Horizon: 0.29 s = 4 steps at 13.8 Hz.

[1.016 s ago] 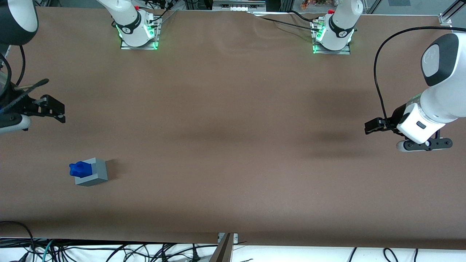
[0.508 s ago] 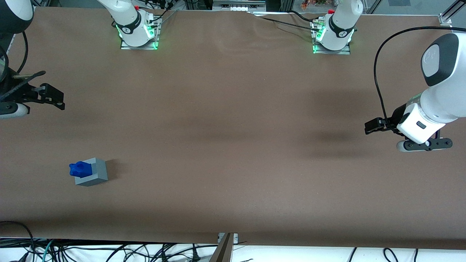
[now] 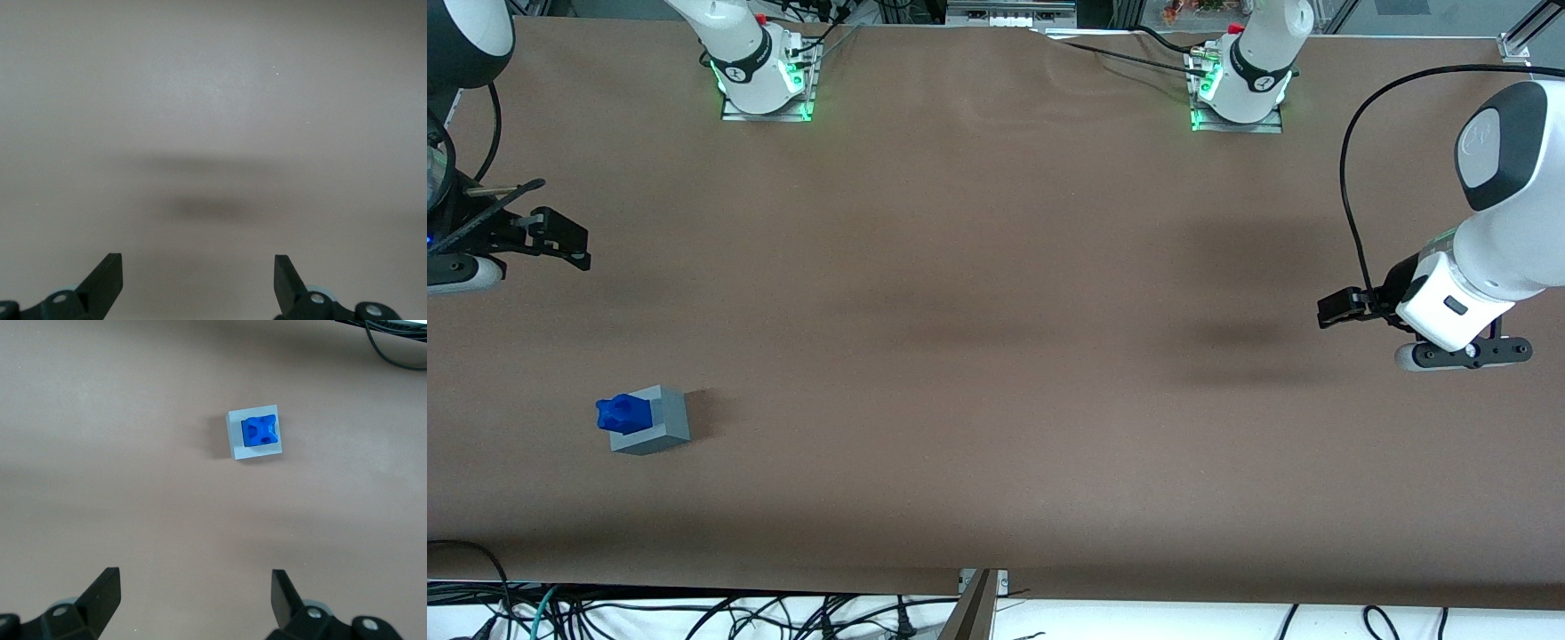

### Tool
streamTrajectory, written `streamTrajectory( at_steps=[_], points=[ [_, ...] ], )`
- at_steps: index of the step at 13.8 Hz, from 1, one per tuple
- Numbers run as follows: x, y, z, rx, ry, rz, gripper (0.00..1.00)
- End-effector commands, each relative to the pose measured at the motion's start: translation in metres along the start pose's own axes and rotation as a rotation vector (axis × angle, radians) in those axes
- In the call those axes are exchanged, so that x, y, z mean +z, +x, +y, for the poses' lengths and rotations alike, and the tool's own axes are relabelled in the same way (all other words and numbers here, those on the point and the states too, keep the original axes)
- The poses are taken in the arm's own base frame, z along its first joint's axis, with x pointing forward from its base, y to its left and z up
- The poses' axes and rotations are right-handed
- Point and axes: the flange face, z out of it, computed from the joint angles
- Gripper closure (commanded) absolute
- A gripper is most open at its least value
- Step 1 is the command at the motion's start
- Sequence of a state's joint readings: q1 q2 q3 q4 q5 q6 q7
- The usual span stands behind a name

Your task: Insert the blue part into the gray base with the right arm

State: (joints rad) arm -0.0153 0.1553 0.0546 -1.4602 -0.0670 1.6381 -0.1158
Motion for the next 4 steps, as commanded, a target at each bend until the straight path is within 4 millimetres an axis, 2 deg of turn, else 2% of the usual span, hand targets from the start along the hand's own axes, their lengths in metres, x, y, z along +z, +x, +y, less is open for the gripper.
streamTrajectory(
  at_steps=[1,4],
  points=[
    [0.0015,-0.0006,-0.0001,0.018,-0.002,-0.003,0.0],
    [0.0016,0.0006,0.0012,0.022,0.005,0.0,0.0]
  ],
)
